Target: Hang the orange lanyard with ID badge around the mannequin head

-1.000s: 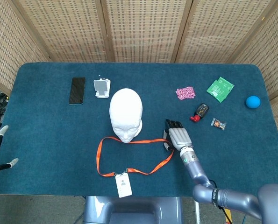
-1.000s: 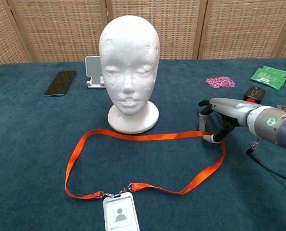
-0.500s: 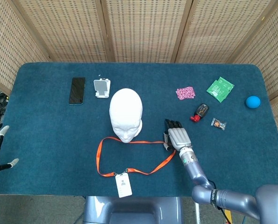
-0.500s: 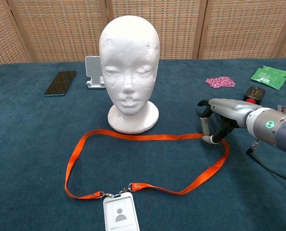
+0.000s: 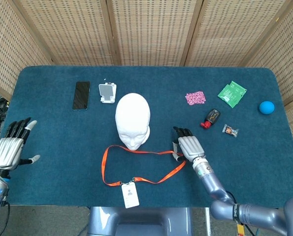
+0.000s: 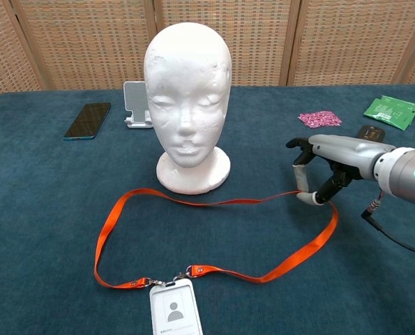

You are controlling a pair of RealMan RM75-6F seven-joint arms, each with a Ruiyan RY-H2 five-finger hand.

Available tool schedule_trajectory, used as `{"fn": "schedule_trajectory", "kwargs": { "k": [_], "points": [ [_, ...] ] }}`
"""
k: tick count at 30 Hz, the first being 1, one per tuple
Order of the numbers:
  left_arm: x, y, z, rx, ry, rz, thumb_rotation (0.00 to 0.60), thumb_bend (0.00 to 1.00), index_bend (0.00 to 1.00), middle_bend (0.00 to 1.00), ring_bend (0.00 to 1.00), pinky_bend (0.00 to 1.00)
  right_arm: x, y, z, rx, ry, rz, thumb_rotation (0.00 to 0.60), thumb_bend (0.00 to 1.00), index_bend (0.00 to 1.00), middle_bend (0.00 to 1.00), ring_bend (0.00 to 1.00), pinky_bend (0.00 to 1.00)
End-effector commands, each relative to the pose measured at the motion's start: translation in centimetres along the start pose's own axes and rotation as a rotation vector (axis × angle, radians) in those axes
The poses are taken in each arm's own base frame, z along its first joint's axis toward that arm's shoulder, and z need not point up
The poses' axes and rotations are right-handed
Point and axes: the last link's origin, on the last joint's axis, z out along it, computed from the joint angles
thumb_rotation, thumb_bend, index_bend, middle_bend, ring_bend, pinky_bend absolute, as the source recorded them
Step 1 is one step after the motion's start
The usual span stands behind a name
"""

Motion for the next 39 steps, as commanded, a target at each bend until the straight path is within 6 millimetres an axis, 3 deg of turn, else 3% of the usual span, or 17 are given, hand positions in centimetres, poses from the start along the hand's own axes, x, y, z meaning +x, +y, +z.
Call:
{"fn": "schedule_trajectory", "kwargs": {
  "k": [1, 4, 10, 13, 24, 31, 39],
  "points": [
    [-0.9, 2.9, 3.5, -0.135, -0.027, 0.004, 0.6, 0.06, 0.0, 0.0, 0.0, 0.0, 0.1, -0.1, -0.3, 0.008, -0.007, 0.014, 0.6, 0.67, 0.68, 0.0, 0.0, 0.0],
    [-2.0, 4.7, 5.5, -0.212, -0.048, 0.027, 0.6, 0.17, 0.01, 0.0, 0.0, 0.0, 0.3, -0.3, -0.4, 0.016, -0.014, 0.025, 0.6, 0.69, 0.68, 0.0, 0.0, 0.0],
    [-4.9, 8.3, 8.1, -0.307, -0.129, 0.045, 0.6, 0.19, 0.09, 0.0, 0.0, 0.0, 0.5, -0.2, -0.5, 0.023, -0.027, 0.042, 0.6, 0.7, 0.68, 0.0, 0.0, 0.0],
    [-6.3, 9.9, 8.9, -0.335, -0.148, 0.039, 0.6, 0.24, 0.14, 0.0, 0.0, 0.0, 0.6, -0.1, -0.5, 0.022, -0.036, 0.073, 0.6, 0.7, 0.68, 0.0, 0.0, 0.0],
    [-10.4, 13.9, 11.0, -0.375, -0.201, -0.004, 0.6, 0.31, 0.27, 0.0, 0.0, 0.0, 0.8, 0.2, -0.5, 0.04, -0.076, 0.13, 0.6, 0.71, 0.7, 0.0, 0.0, 0.0],
    [-11.6, 15.7, 11.4, -0.402, -0.21, -0.005, 0.6, 0.32, 0.39, 0.0, 0.0, 0.0, 0.9, 0.3, -0.3, 0.048, -0.073, 0.125, 0.6, 0.71, 0.71, 0.0, 0.0, 0.0],
    [-12.6, 16.9, 11.7, -0.403, -0.209, -0.035, 0.6, 0.36, 0.41, 0.0, 0.0, 0.0, 1.0, 0.4, -0.3, 0.053, -0.073, 0.124, 0.6, 0.7, 0.71, 0.0, 0.0, 0.0]
  ]
}}
